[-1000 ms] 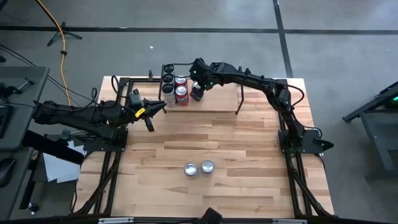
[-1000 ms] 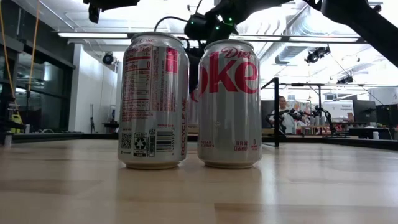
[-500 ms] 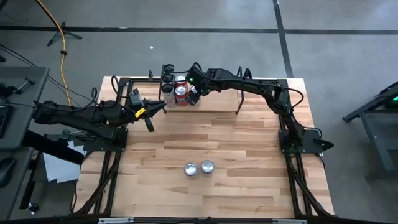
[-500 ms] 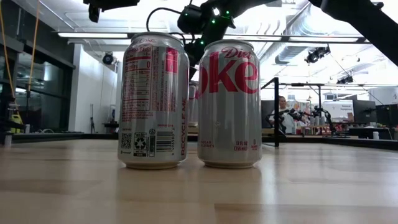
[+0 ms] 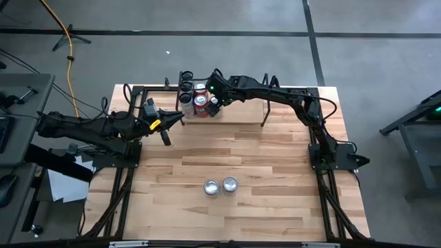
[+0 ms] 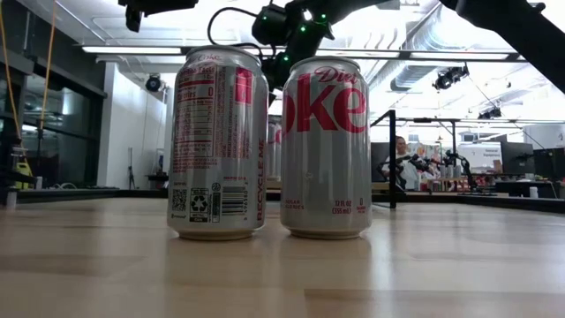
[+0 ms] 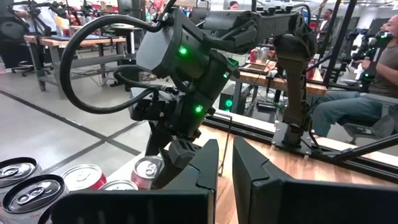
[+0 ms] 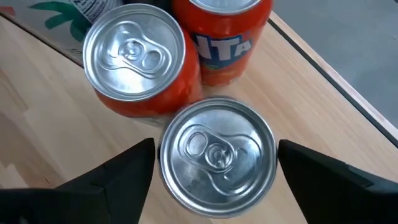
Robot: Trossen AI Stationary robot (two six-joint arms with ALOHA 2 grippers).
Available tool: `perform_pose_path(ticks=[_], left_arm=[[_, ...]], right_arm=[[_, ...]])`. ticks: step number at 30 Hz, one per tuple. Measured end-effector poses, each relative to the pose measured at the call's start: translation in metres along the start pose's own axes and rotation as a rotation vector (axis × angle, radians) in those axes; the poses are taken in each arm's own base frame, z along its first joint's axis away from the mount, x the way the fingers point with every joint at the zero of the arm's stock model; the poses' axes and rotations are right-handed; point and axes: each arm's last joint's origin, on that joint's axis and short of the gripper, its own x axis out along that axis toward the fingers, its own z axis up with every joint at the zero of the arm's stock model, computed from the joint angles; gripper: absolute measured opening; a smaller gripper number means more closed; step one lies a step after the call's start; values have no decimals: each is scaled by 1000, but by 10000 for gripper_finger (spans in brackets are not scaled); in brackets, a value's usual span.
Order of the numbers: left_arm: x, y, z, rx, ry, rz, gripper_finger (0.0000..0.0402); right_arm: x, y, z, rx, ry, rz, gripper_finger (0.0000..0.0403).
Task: Place canned beverage on shelf
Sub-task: Put the top right silver soda can on the shelf, then put the right silver soda can aligned with the other silver soda can on the shelf
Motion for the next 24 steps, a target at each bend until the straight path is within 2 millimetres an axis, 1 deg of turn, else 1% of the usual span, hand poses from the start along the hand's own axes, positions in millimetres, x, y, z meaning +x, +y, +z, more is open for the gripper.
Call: perform_pose_path(ticks=[2,9,12,17,24], left_arm=[[0,0,0,0,0,3,3],[0,0,0,2,0,5,3],[0,0,0,3,0,4,3],[0,1,0,4,-1,19,3],[0,2,0,17,-5,57,3]], right_arm=[[0,0,0,-2,1,4,326],[0,0,0,-91,5,6,328],[-5,-2,0,-113,17,24,328],[-23,-10,4,-139,-9,46,329],[-62,-25,12,-180,-72,110,329]])
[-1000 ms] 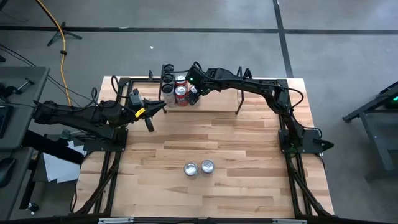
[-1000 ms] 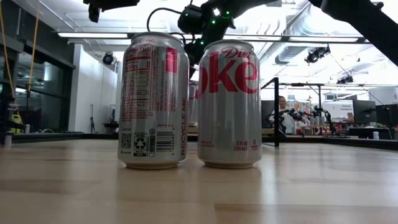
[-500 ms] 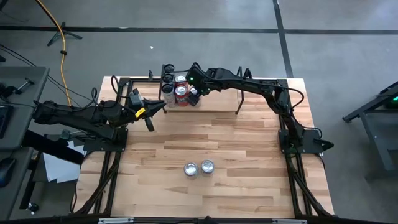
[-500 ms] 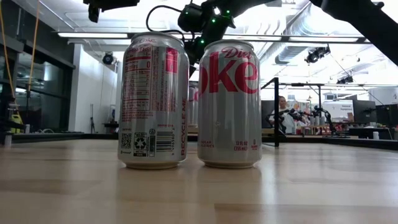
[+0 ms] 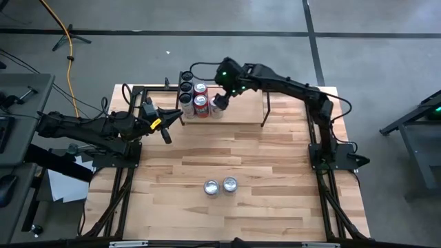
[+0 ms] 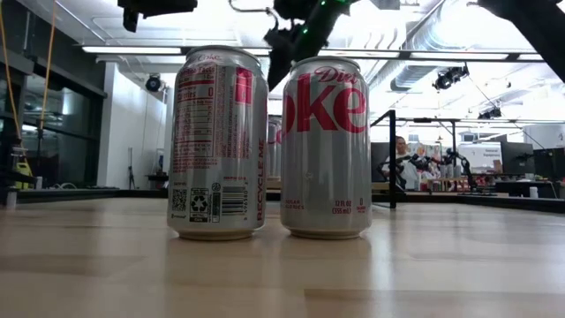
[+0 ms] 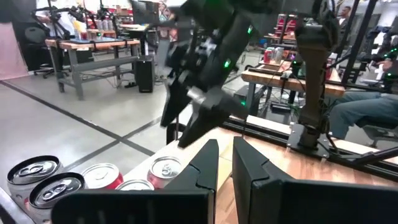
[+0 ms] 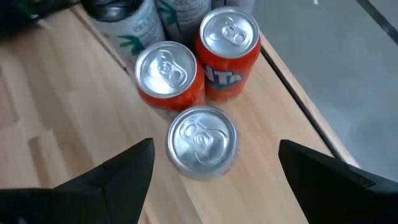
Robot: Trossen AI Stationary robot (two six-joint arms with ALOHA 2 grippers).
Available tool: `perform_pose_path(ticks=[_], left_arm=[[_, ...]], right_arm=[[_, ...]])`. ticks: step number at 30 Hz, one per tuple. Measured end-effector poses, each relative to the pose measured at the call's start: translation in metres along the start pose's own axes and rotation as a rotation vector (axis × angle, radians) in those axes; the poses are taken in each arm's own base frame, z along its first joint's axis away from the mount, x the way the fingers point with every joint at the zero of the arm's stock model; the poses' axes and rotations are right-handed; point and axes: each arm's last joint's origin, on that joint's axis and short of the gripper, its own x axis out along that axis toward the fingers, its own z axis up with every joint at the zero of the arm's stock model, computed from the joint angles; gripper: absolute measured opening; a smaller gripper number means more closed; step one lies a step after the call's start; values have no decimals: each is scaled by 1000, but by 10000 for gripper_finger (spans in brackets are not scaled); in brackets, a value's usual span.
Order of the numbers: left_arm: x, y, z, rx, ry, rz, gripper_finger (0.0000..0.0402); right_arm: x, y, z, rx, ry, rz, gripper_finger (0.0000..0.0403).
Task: Place canned beverage on shelf
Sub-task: Put the right silver soda can aligned with the other silver soda can on the shelf
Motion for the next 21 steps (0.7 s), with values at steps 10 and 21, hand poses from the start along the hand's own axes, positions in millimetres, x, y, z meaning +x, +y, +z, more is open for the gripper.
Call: perform_pose_path(ticks=[10,21], left_arm=[[0,0,0,-9,-1,8,3],[0,-1,0,15,0,-31,3]], right_arm=[[-43,-12,-18,-120,154,122,327],[-69,8,-36,-200,224,173,326]])
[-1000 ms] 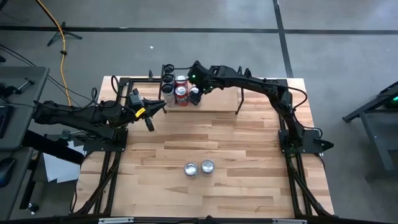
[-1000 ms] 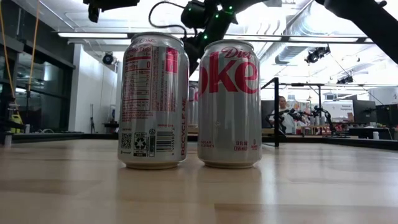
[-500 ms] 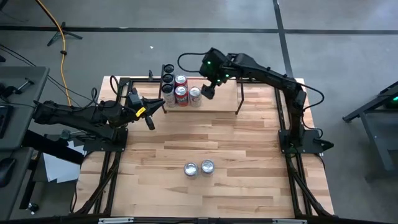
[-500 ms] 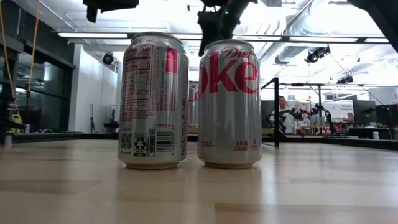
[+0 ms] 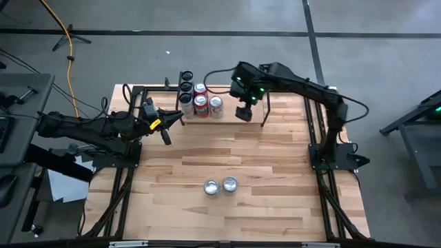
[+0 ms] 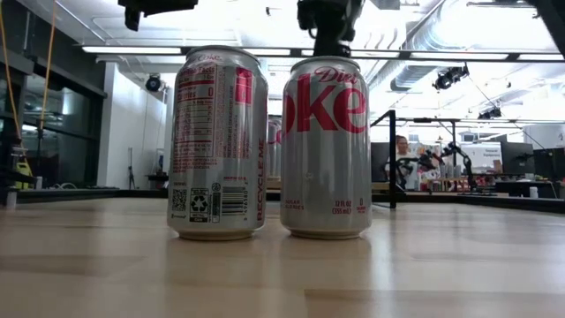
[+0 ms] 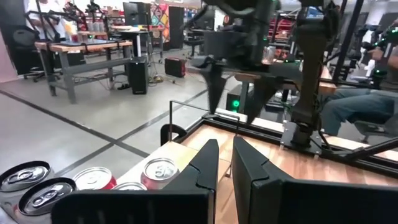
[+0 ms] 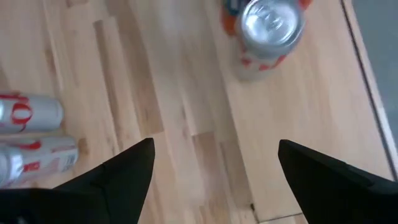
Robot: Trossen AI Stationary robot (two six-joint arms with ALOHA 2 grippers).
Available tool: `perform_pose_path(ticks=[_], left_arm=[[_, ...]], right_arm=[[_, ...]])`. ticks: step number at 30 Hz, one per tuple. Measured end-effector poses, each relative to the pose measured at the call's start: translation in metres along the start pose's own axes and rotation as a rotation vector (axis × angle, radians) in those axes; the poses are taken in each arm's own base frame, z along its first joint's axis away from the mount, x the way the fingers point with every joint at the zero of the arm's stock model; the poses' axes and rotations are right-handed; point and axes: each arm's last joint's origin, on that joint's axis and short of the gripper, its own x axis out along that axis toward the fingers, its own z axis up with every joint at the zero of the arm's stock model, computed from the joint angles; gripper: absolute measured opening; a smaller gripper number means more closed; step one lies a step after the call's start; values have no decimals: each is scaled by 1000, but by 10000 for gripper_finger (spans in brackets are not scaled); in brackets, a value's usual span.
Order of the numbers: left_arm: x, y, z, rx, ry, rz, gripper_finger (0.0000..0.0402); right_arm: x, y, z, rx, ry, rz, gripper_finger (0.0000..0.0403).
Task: Place canned beverage on shelf
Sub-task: Put the right silver soda can aligned with the other silver soda can on the shelf
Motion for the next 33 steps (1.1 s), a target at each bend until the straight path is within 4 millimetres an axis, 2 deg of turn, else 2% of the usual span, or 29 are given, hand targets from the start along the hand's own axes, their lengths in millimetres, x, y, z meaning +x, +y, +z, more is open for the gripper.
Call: perform_pose_path(ticks=[3,7,11,15,20,23,29,33], left_arm=[[0,0,0,-24,1,0,3],[0,0,0,-49,2,0,3],[0,0,0,-49,1,5,3],[0,1,0,-49,-3,47,3],[0,2,0,-76,-6,69,3],[0,2,0,-75,-5,69,3],[0,1,0,-76,-3,49,3],[0,-2,0,-77,11,-65,3]], right_arm=[[-4,5,-20,16,-33,1,326],[-2,14,-65,124,-110,22,326],[-1,38,-106,194,-247,134,326],[1,60,-128,151,-382,228,326],[7,80,-129,-40,-546,279,326],[7,89,-124,-80,-622,312,326],[2,95,-119,-60,-714,263,326],[0,93,-115,57,-759,235,326]])
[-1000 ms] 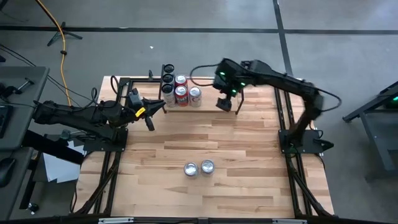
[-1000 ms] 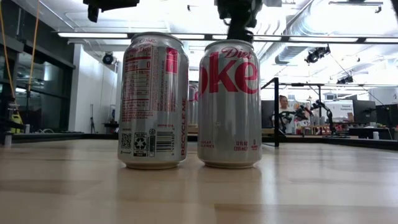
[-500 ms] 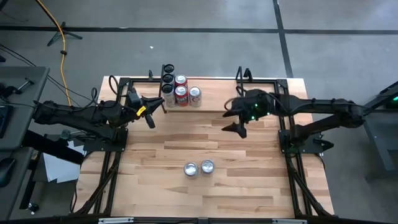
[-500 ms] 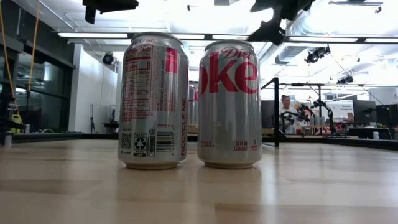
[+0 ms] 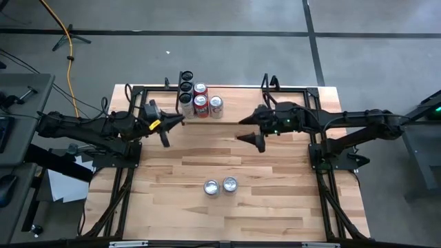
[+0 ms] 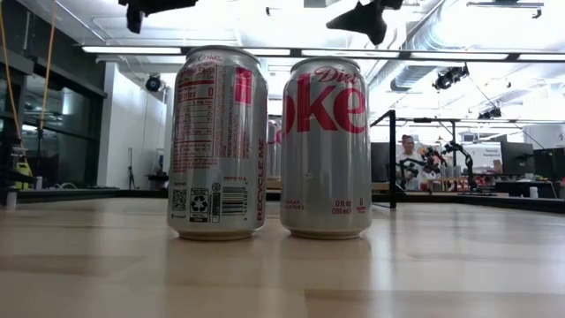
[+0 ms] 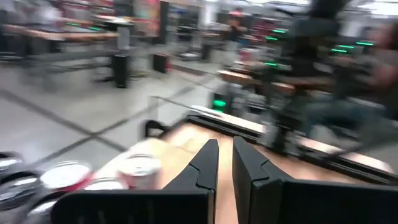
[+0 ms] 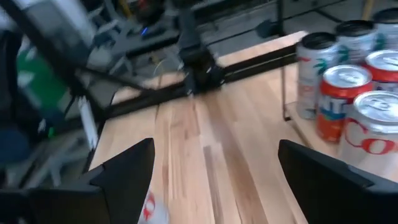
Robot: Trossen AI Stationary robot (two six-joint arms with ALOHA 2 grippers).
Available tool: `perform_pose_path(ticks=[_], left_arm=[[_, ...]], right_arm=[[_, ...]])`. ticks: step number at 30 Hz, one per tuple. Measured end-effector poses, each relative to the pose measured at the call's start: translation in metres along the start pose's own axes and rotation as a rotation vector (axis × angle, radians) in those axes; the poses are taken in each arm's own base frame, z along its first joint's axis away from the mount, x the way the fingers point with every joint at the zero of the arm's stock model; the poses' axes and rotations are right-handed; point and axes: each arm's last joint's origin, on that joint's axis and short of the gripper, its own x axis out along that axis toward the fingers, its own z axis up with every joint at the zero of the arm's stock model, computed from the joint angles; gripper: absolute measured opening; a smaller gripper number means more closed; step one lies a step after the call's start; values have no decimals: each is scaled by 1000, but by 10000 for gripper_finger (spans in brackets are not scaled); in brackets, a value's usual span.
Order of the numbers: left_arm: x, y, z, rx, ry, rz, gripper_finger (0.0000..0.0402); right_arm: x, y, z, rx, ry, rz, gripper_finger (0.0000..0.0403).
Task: Place canned beverage on shelf
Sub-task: Put the right silver soda can aligned with the other silver soda can on the shelf
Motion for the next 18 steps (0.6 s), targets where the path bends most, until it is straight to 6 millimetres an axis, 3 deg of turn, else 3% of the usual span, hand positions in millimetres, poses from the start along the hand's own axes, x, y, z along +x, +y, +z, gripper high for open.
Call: perform_pose_path(ticks=[8,18], left_arm=[[-2,-10,-1,-24,58,-341,3],[-2,-11,1,-71,39,-373,3]], right_arm=[[1,-2,1,138,-23,-62,326],[1,-2,1,140,-23,-62,326]])
